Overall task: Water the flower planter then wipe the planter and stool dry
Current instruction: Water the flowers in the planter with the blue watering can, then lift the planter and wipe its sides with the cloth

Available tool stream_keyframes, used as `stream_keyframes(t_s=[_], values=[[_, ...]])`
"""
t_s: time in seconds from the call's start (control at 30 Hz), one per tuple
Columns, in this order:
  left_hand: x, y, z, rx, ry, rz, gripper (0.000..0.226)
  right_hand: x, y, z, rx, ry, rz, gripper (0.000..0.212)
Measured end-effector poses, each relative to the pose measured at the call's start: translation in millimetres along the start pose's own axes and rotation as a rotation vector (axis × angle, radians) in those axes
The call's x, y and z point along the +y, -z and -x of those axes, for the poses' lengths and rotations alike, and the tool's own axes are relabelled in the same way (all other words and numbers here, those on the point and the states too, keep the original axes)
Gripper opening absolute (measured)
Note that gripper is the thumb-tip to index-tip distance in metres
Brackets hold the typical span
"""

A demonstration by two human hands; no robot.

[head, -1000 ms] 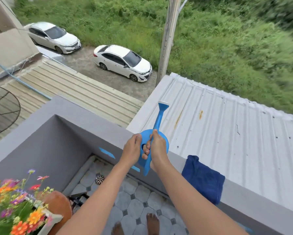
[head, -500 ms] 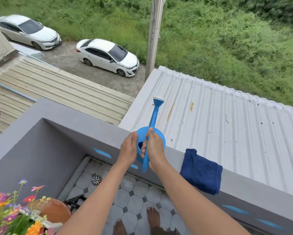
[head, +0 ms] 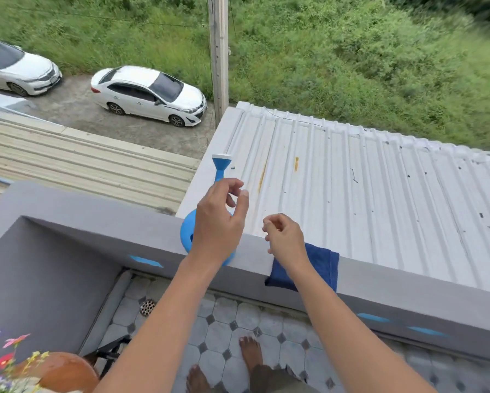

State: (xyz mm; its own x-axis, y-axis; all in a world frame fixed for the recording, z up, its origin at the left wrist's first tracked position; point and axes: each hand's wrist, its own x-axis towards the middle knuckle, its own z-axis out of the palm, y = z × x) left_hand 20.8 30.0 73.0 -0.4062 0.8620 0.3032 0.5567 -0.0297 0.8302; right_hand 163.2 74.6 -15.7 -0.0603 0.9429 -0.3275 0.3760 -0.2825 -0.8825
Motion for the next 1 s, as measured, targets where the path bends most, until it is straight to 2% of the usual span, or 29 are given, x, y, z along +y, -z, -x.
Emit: stream_keyframes(t_s=[0.1, 0.27, 0.47, 0.57, 0.73, 0.8, 0.87, 1.0], values=[[4, -67, 18, -0.243, 0.086, 0.015, 0.018, 41, 45, -6, 0.078, -0.042, 0.029, 0.014], [-49, -146, 65, -0.540, 0.452, -0.159, 0.029, 96, 84, -4, 0.040, -0.128, 0.149, 0.028], [-55, -184, 100, -0.546, 0.539, -0.198, 0.060, 130, 105, 0, -0.002, -0.130, 0.247, 0.045], [-58, -190, 100, -0.563, 0.640, -0.073, 0.051, 138, 106, 4, -0.091, -0.056, 0.316, 0.054], [-60, -165, 92, -0.628, 0.590, 0.160, 0.045, 137, 108, 13, -0.265, 0.050, 0.403, 0.086], [-58, -147, 93, -0.635, 0.549, 0.247, 0.040, 132, 99, 16, -0.291, 0.105, 0.402, 0.078], [-58, -127, 97, -0.644, 0.521, 0.291, 0.035, 125, 88, 17, -0.365, 0.110, 0.326, 0.057], [-74, -73, 116, -0.626, 0.541, 0.177, 0.028, 109, 57, 24, -0.665, 0.164, 0.389, 0.023]])
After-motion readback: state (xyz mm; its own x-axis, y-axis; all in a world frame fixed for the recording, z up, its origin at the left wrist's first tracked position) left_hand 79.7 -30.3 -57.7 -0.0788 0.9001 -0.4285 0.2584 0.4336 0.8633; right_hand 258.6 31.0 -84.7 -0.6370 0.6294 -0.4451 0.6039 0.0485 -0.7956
